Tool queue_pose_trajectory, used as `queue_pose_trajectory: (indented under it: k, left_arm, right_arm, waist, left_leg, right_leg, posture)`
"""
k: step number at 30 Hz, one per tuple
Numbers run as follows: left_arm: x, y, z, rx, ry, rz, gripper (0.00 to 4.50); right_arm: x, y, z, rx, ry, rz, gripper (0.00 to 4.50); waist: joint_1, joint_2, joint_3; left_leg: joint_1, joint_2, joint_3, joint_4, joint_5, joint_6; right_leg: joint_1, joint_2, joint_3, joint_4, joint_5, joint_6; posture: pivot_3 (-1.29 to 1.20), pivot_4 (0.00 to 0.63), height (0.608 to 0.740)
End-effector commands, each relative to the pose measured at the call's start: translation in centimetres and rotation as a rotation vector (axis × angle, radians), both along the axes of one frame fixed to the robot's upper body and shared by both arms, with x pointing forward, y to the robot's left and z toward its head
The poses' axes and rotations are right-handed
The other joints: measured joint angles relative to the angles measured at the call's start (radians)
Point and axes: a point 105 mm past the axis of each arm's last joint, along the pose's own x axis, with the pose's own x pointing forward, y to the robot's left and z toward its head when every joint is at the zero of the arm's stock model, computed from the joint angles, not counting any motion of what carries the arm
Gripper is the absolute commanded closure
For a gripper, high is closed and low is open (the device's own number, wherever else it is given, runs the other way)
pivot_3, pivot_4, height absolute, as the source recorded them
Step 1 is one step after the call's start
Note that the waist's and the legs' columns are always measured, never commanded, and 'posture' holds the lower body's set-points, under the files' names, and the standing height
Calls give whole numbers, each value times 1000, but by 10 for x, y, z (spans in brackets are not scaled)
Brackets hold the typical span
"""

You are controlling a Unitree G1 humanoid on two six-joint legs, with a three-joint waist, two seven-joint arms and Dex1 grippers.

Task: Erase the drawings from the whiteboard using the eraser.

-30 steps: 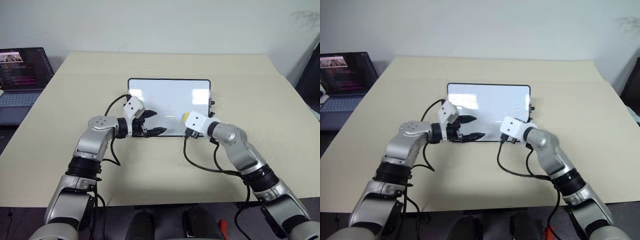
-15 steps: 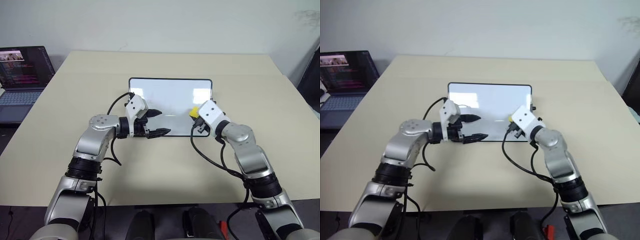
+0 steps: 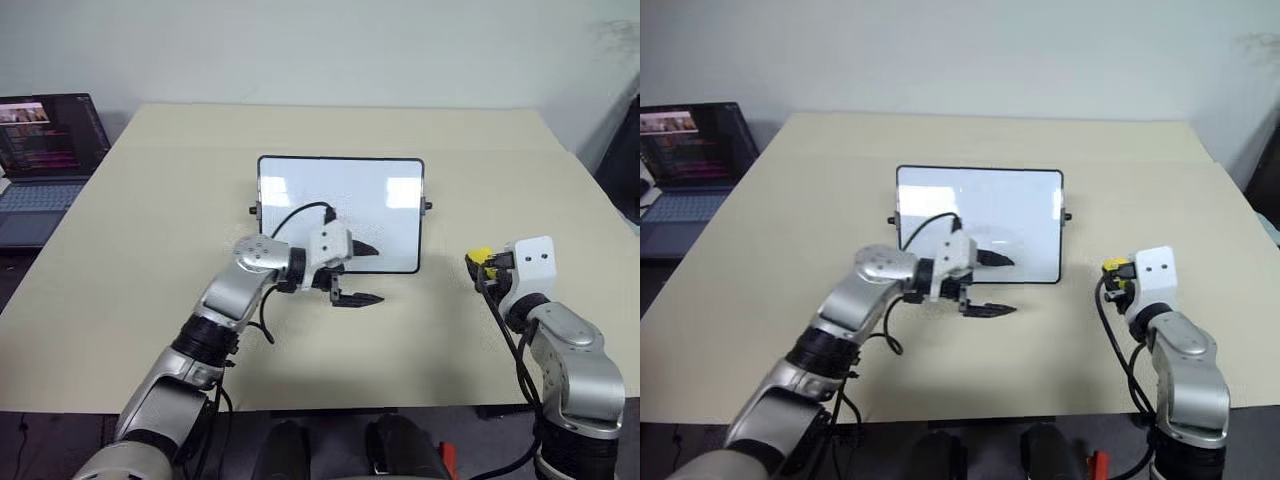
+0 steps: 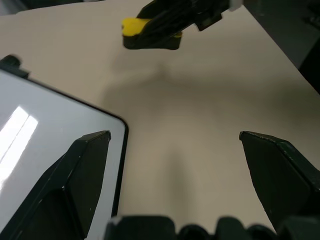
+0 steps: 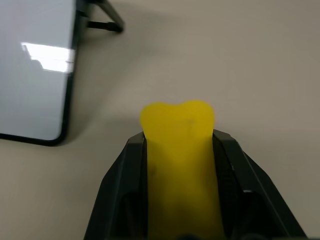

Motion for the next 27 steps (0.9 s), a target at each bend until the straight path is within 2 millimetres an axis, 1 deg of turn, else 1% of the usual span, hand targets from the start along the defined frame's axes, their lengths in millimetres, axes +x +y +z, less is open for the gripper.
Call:
queue_pose_trajectory:
  k: [1,5,8,12,19,21,22,23,27]
  left_arm:
    - [-1,-23,7,-17,-9,-81,0]
    - [-1,-39,6,-25,16,-111,0]
    - [2,-45,7,-26,3,-108,0]
    - [8,-47,12,-59,13,-73,0]
    - [16,-41,15,-61,1,-41,0]
    - [18,-40,16,-62,-5,-32,0]
    - [19,-40,17,-64,-7,-29,0]
    - [20,-40,18,-66,-9,-28,0]
    - [23,-41,23,-77,-16,-19,0]
  right_arm:
    - [11,-7,1,37,-30,-40,3173]
    - [23,-13,-10,61,-8,-56,3173]
    - [29,-13,-13,52,-2,-55,3173]
    - [31,-15,-14,44,0,-60,3173]
    - [30,-14,-15,56,14,-48,3173]
    - [31,-15,-16,65,15,-50,2458]
    - [31,-15,-16,70,14,-53,2250]
    - [32,-15,-16,72,13,-54,1932]
    - [32,-17,-16,80,11,-59,473]
  waist:
    - [0,0,0]
    - [-2,1,0]
    - [-1,1,0]
    - [0,1,0]
    - [-1,1,0]
    - [-1,1,0]
    - [-1,1,0]
    - [0,1,0]
    - [0,1,0]
  left_leg:
    - [0,0,0,0,0,0]
    - [0,-1,0,0,0,0]
    - [-1,-1,0,0,0,0]
    - [-1,-1,0,-1,-1,1]
    - [-1,0,0,-1,-1,1]
    - [-1,0,0,-1,-1,1]
    - [-1,0,0,-1,-1,1]
    - [-1,0,0,-1,-1,1]
    - [-1,0,0,0,-1,1]
  right_leg:
    - [0,1,0,0,0,0]
    - [0,2,0,0,0,-1]
    - [0,2,0,0,2,-3]
    - [-1,2,0,-1,2,-3]
    - [-1,2,0,-1,1,-3]
    - [-1,2,0,0,1,-3]
    - [-1,2,0,0,1,-3]
    - [-1,2,0,0,1,-3]
    - [-1,2,0,0,1,-3]
  posture:
    - [0,150,740]
    - [0,150,740]
    - [0,150,740]
    - [0,150,740]
    - [0,150,740]
    - [0,150,740]
    - [0,150,740]
    - [0,150,740]
    - [0,150,740]
